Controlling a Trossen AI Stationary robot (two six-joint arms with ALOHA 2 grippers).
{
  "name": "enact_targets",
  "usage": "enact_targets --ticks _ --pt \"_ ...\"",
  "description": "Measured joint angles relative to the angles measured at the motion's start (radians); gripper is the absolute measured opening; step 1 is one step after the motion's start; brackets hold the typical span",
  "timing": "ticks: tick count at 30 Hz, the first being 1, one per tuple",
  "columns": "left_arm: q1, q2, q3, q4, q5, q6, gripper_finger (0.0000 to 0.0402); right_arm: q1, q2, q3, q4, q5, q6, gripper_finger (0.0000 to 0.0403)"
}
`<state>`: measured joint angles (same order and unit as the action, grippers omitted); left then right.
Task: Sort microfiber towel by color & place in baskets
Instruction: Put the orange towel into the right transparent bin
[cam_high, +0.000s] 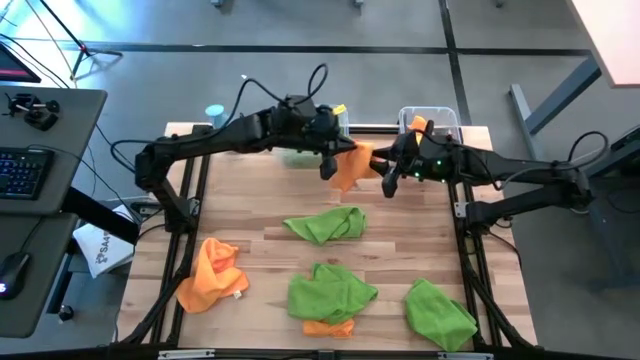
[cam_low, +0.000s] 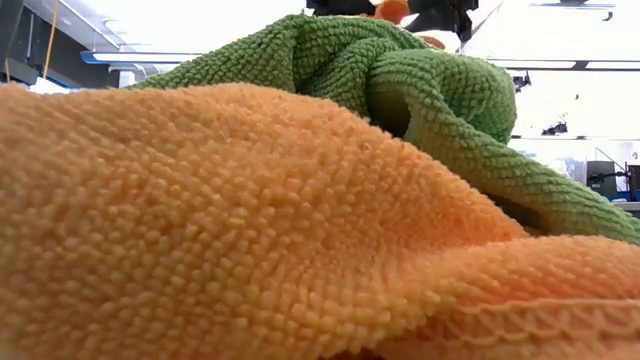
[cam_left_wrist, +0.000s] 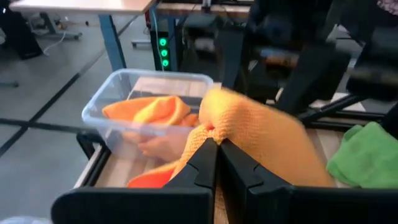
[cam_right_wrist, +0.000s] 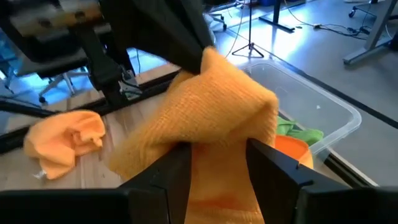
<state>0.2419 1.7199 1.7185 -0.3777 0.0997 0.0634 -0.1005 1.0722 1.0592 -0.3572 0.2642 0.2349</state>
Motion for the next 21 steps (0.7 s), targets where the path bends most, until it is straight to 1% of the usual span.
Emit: enact_targets --ticks 6,10,13,17,21 --pt "-0.001 0.041 0.082 0.010 0.060 0.018 0.0000 -0.003 0.044 0.000 0.015 -0.003 -0.055 0.0149" --pt "-0.005 0.041 0.088 0.020 0.097 0.018 0.0000 -0.013 0.080 0.000 0.057 -0.003 -0.100 0.0149" --pt "-0.010 0.041 0.088 0.004 0.099 0.019 0.0000 -0.020 0.096 0.000 0.098 -0.003 -0.133 0.0149" --pt "-0.011 0.041 0.089 -0.038 0.101 0.019 0.0000 -0.020 0.086 0.000 0.159 -0.003 -0.190 0.0149" --pt "-0.007 0.039 0.089 -0.044 0.101 0.019 0.0000 -0.020 0.085 0.000 0.221 -0.007 -0.201 0.0149"
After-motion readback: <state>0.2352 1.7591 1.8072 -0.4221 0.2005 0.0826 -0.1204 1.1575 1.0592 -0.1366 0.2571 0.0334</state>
